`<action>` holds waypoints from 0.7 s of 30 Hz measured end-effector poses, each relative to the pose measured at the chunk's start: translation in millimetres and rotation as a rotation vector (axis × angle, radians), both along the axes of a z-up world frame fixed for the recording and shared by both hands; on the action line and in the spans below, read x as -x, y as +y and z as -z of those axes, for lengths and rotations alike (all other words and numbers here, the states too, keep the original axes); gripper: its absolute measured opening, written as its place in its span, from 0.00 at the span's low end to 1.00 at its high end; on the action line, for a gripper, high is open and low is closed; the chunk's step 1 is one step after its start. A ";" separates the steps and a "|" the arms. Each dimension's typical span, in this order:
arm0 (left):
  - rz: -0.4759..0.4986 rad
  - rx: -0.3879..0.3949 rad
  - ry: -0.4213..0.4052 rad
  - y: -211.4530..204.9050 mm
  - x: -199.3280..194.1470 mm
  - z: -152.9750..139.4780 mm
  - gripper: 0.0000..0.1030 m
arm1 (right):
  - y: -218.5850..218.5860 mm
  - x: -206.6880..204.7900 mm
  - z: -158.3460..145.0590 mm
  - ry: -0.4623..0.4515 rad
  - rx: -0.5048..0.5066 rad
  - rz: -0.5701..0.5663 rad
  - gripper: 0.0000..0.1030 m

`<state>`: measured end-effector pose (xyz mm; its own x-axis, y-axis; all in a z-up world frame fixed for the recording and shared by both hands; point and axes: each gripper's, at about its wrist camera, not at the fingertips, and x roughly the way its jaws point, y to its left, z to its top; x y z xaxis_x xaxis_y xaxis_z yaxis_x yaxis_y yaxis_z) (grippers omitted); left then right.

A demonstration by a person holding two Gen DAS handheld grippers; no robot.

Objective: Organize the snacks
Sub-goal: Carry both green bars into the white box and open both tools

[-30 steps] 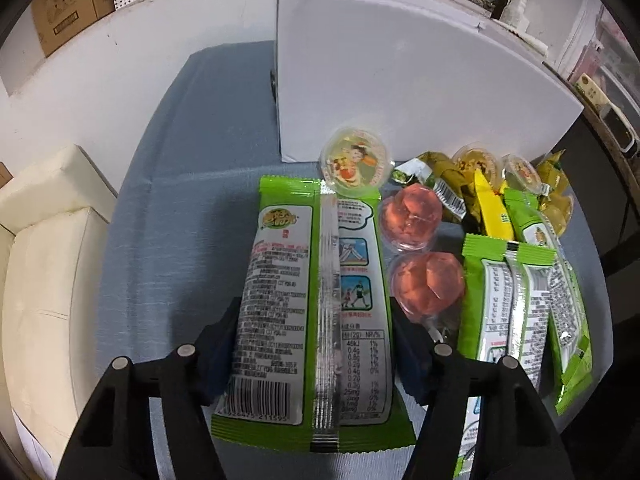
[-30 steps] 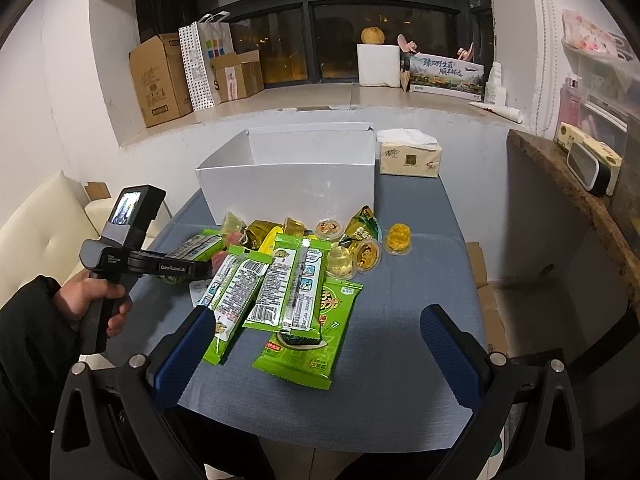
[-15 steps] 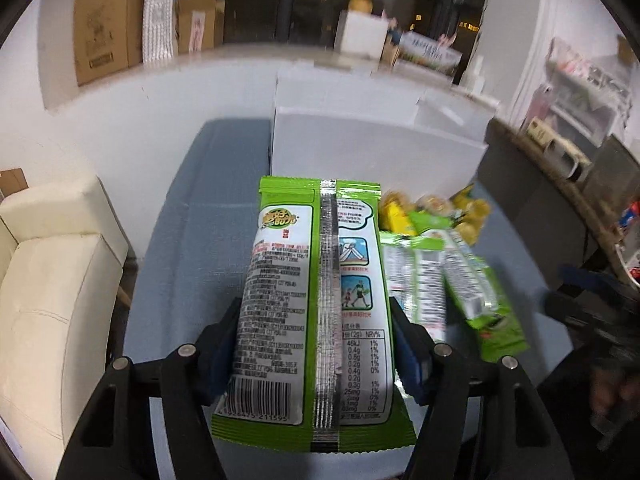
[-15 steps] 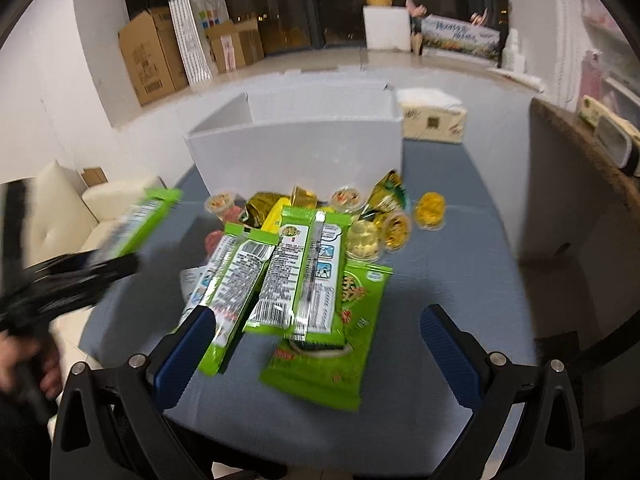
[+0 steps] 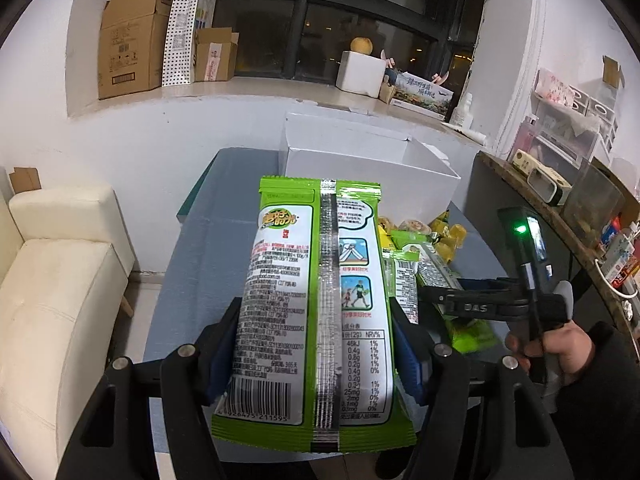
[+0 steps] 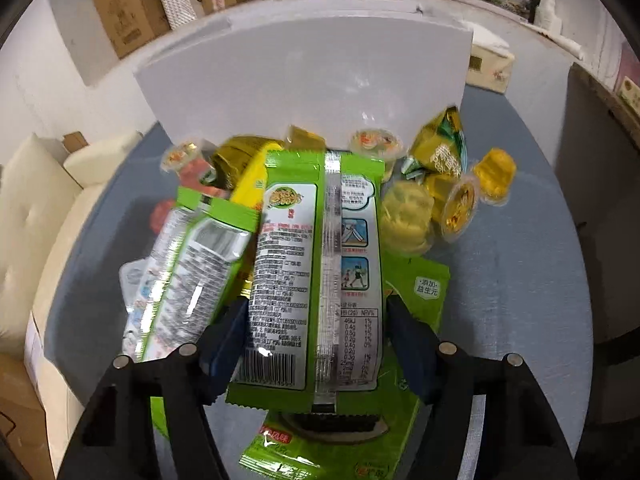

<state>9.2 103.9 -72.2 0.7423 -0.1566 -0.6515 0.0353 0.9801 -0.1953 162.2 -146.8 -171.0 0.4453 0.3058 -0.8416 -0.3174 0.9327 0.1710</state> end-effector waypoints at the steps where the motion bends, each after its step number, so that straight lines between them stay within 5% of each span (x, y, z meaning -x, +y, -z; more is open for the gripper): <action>1: 0.000 0.000 -0.001 -1.7 -1.2 1.0 0.69 | -2.8 3.6 -3.5 -0.007 -0.020 -0.003 0.70; 11: 0.045 -0.006 -0.030 -24.1 -19.2 -7.8 0.69 | -48.5 49.0 -60.7 -0.125 -0.105 0.023 0.70; 21: 0.094 -0.021 -0.136 -50.4 -129.6 -63.1 0.70 | -52.4 -21.5 -132.8 -0.288 -0.160 0.067 0.70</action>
<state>138.8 53.5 -9.1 0.8068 -0.2170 -0.5495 0.1520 0.9750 -0.1619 183.7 -199.2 -38.1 0.6813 0.3860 -0.6220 -0.3126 0.9217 0.2297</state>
